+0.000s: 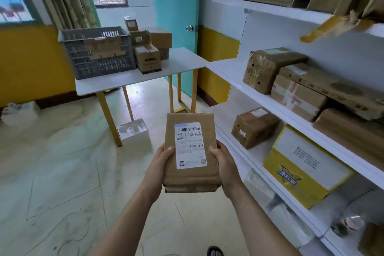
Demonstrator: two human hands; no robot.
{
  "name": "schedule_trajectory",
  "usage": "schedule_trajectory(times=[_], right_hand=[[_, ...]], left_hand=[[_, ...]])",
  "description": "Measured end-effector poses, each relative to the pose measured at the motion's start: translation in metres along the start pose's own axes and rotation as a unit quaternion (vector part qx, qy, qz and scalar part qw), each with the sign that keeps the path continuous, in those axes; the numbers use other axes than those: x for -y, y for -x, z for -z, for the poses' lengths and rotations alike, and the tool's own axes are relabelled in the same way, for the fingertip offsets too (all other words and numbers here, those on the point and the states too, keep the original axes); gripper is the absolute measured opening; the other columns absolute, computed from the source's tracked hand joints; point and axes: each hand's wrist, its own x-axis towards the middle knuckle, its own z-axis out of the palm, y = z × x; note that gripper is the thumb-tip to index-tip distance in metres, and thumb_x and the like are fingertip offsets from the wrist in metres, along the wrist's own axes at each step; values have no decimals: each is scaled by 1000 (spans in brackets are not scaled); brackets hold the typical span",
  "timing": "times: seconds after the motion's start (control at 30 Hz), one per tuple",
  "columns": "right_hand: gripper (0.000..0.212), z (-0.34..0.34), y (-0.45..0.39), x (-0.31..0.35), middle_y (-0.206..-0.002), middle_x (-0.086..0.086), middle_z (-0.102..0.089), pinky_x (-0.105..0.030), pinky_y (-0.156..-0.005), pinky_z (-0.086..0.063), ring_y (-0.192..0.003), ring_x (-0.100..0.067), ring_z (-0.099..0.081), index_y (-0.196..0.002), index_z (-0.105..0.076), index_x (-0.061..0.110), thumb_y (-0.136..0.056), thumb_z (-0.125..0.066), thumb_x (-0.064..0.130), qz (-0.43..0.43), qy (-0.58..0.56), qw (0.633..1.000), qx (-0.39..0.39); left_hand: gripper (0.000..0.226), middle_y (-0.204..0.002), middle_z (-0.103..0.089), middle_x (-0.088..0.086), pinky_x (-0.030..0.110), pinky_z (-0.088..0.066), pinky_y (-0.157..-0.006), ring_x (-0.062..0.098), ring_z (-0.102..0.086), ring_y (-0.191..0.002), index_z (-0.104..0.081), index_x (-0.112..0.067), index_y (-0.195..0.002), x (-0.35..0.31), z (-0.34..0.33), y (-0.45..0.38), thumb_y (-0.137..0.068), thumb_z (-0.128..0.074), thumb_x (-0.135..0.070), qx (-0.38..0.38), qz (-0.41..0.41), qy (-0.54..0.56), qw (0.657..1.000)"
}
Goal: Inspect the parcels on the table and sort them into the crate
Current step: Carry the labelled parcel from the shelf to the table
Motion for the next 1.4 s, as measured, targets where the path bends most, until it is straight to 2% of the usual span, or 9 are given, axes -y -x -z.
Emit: schedule_trajectory(times=[0.27,0.4,0.53,0.73,0.97,1.13,1.27,1.4], right_hand=[[26,17,-152,36,-115,3,-75,-53,-93,-58,-106,-22,-72,-121,-68,32,-101,-52,33,3,17,997,74],[23,25,-219,57,-113,1,-76,-52,-92,-59,-103,-22,-74,-120,-68,30,-102,-53,30,0,17,994,108],[23,16,-268,64,-114,0,-75,-52,-91,-59,-105,-24,-73,-121,-67,34,-101,-54,30,-6,13,990,140],[25,-13,-345,70,-113,-1,-75,-49,-86,-62,-103,-26,-73,-126,-61,32,-102,-54,33,-13,25,986,165],[44,-63,-445,85,-112,3,-75,-50,-90,-60,-107,-26,-72,-123,-64,34,-83,-58,51,-6,36,985,171],[35,-104,-510,105,-112,0,-76,-55,-92,-58,-105,-26,-73,-119,-68,38,-87,-59,49,1,26,984,174],[35,-126,-551,106,-115,1,-75,-57,-95,-57,-108,-26,-72,-123,-66,41,-91,-58,51,-1,23,984,178],[40,-145,-592,113,-122,0,-73,-58,-98,-54,-114,-28,-69,-127,-63,43,-88,-60,52,-9,14,982,188]], left_hand=[[35,-125,-74,7,55,-51,-106,31,-71,-116,-58,-23,-138,-31,-28,-120,-105,-52,-35,-54,-21,15,998],[48,-125,-75,7,55,-50,-107,31,-71,-115,-60,-23,-137,-49,-44,-169,-93,-59,-43,-90,-35,26,995],[32,-121,-76,6,51,-54,-102,29,-73,-112,-63,-21,-133,-62,-43,-207,-106,-50,-30,-121,-35,27,992],[31,-115,-78,6,37,-58,-81,26,-76,-102,-62,-20,-132,-81,-23,-270,-105,-51,-30,-155,-46,26,986],[32,-117,-77,9,40,-60,-83,30,-75,-104,-64,-20,-131,-112,17,-369,-104,-53,-33,-161,-49,42,985],[38,-115,-77,9,34,-60,-75,30,-76,-102,-62,-18,-131,-146,55,-436,-98,-62,-39,-166,-71,36,983],[54,-114,-77,7,40,-59,-80,30,-75,-103,-63,-21,-131,-160,76,-479,-84,-67,-46,-168,-79,32,982],[36,-113,-78,6,31,-59,-73,28,-75,-102,-65,-19,-130,-177,93,-520,-97,-66,-33,-169,-89,30,981]])
